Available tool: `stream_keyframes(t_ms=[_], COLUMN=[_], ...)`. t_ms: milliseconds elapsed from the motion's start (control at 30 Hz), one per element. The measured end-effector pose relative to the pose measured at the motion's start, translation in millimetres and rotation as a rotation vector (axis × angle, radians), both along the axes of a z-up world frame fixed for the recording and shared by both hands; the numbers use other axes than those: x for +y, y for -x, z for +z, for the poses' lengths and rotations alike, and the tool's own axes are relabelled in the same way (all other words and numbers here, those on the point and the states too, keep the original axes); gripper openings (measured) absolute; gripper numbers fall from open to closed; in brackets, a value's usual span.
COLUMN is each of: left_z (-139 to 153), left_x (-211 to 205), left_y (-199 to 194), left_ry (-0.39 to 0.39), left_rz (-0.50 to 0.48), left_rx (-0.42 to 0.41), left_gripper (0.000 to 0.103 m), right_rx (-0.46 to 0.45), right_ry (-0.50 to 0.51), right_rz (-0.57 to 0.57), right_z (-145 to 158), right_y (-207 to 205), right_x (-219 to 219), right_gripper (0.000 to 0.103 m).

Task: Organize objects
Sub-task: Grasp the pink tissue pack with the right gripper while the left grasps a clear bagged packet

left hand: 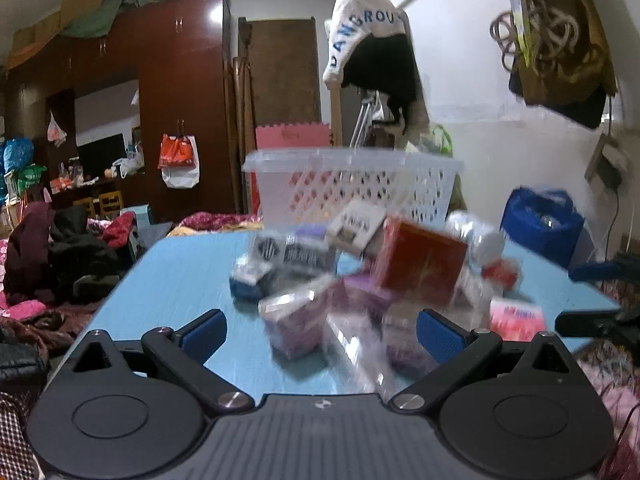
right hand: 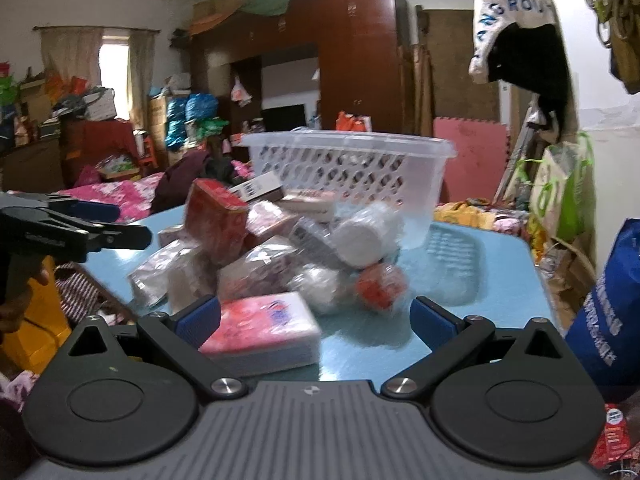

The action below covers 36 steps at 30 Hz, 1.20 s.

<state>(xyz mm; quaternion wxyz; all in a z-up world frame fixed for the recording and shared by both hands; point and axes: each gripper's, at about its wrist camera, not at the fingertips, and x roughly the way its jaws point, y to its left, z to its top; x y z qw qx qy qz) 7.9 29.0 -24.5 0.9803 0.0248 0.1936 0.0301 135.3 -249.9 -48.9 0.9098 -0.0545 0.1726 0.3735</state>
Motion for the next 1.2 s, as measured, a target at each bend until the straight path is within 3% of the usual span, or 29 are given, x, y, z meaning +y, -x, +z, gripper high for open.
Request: stream_keyframes(t_ms=[200, 433, 533, 600, 667, 1200], left_z=[-20, -29, -30, -30, -30, -11], left_x=[-10, -13, -15, -15, -13, -6], left_y=[-7, -17, -15, -15, -16, -1], left_ry=[-0.058, -0.044, -0.043, -0.029, -0.013, 0.03], left_rz=[-0.033, -0.035, -0.044, -0.046, -0.048, -0.028], left_rx=[0.075, 0.073, 0.061, 0.06, 0.057, -0.076], left_gripper=[0.095, 0.088, 0.075, 0.07, 0.053, 0.045], right_rx=[-0.028, 0.005, -0.003, -0.005, -0.007, -0.039], right_ry=[0.056, 0.129, 0.122, 0.122, 0.12, 0.04], right_rz=[0.054, 0.091, 0.086, 0.085, 0.082, 0.034], right_z=[-6, -17, -15, -15, -14, -1], right_y=[8, 0, 1, 3, 4, 0], right_x=[19, 36, 33, 30, 26, 14], right_gripper=[0.098, 0.09, 0.081, 0.08, 0.08, 0.079])
